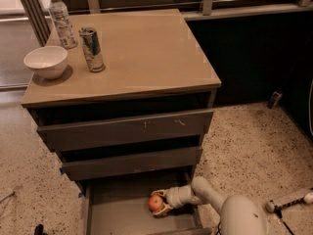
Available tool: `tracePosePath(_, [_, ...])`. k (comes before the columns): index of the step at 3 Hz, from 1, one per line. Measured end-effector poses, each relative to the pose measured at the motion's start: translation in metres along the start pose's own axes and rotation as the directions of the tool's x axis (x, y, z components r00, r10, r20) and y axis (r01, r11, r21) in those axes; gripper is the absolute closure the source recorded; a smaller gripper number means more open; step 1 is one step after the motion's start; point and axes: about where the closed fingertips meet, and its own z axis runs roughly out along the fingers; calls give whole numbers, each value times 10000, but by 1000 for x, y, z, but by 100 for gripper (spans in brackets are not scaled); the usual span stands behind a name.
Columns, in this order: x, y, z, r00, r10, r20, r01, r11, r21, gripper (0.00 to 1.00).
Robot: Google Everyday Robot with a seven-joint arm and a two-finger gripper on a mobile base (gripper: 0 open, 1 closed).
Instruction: Place apple into bottom drawer
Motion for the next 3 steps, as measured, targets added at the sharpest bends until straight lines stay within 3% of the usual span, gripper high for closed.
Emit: tracePosePath(3, [0, 0, 0, 10000, 0, 1, 0, 10000, -2, 11])
